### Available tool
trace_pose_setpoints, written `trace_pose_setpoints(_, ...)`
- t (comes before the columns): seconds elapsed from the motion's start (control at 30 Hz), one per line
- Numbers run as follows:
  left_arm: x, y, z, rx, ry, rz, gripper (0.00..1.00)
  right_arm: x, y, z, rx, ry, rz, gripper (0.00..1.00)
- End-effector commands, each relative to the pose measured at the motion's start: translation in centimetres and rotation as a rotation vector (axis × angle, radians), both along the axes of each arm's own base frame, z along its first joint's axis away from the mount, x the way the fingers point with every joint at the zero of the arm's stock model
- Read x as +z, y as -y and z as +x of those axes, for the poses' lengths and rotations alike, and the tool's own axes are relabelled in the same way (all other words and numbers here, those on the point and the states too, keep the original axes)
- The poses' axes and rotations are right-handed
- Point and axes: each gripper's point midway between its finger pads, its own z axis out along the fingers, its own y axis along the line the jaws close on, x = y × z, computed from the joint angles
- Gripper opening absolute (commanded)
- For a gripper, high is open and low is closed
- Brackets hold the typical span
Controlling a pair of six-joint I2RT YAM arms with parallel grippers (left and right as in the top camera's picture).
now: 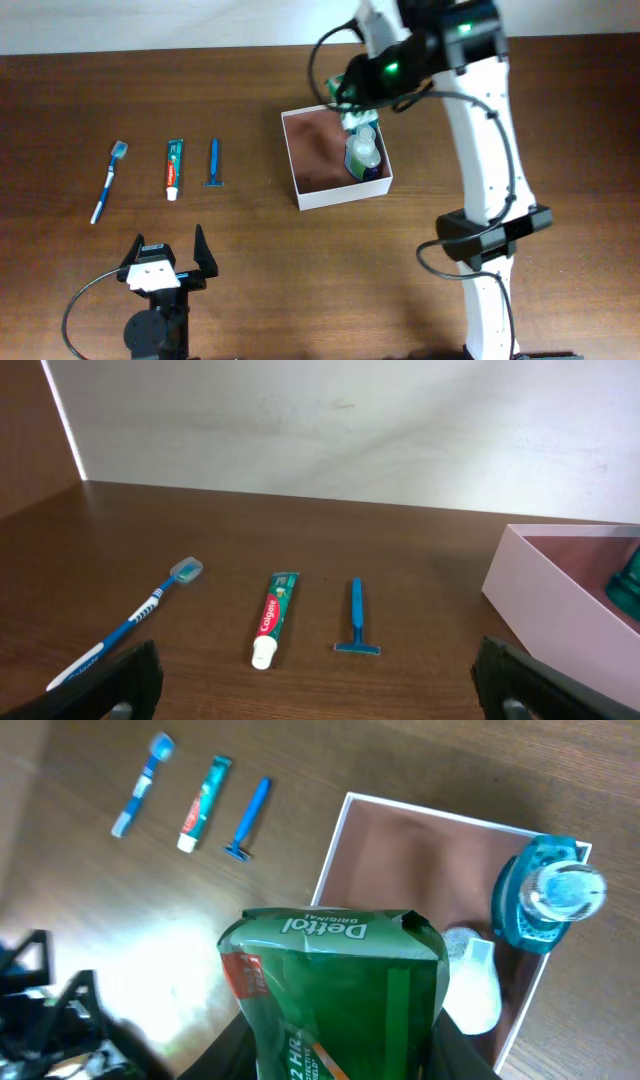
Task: Pack container
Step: 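Carry the Dettol pack left over the pink box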
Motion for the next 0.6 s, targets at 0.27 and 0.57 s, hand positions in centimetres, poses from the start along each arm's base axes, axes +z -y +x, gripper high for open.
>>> trace_pose_setpoints(0.27, -0.2, -0.1, 0.0, 0.007, 0.001, -0.009, 0.99, -1.6, -1.8, 0.4, -0.092, 0.154, -0.311, 0.32)
trace_pose_setpoints(0.57, -0.2, -0.1, 0.0, 0.008, 0.001, -0.009, 0.99, -6.4, -3.3, 1.2, -0.106, 0.061, -0.35, 0.32)
